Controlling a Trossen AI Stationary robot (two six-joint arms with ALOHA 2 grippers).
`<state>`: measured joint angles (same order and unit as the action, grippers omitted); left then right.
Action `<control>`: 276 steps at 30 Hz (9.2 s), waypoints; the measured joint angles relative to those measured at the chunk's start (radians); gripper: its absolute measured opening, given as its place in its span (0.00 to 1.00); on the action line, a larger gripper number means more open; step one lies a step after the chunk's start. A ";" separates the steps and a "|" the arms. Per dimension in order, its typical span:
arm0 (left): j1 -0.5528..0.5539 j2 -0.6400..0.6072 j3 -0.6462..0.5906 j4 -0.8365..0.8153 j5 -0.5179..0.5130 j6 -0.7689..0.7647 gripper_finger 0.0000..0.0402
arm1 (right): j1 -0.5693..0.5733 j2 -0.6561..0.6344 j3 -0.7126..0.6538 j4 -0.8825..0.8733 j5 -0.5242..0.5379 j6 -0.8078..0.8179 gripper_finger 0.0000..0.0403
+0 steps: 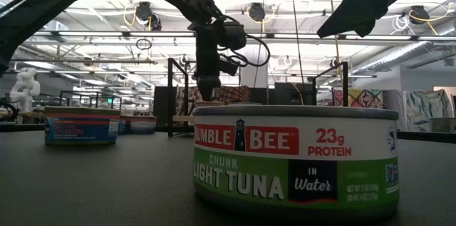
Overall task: Stack canned seafood by type on shelf
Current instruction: Adjust the tuna cans and align them by color on the shelf, then put the center blue tuna can on the shelf
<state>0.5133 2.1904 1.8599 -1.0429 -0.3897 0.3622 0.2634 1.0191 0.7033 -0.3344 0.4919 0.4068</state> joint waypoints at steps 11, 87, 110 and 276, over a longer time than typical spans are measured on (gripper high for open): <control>-0.009 -0.086 0.003 0.032 0.079 -0.015 0.19 | 0.000 0.000 0.000 0.001 0.001 0.000 0.00; -0.021 0.247 0.384 0.201 0.273 -0.200 0.19 | -0.055 0.000 0.000 0.075 0.004 -0.106 0.00; 0.016 0.237 0.383 -0.033 0.179 -0.225 0.19 | -0.055 0.000 0.000 0.075 0.004 -0.106 0.00; -0.867 -0.685 -1.480 1.807 0.150 -0.539 0.19 | -0.258 0.819 0.660 -0.344 -0.170 0.622 0.40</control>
<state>-0.3538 1.5051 0.3798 0.7645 -0.2398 -0.1772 0.0057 1.8376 1.3632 -0.6788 0.3224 1.0283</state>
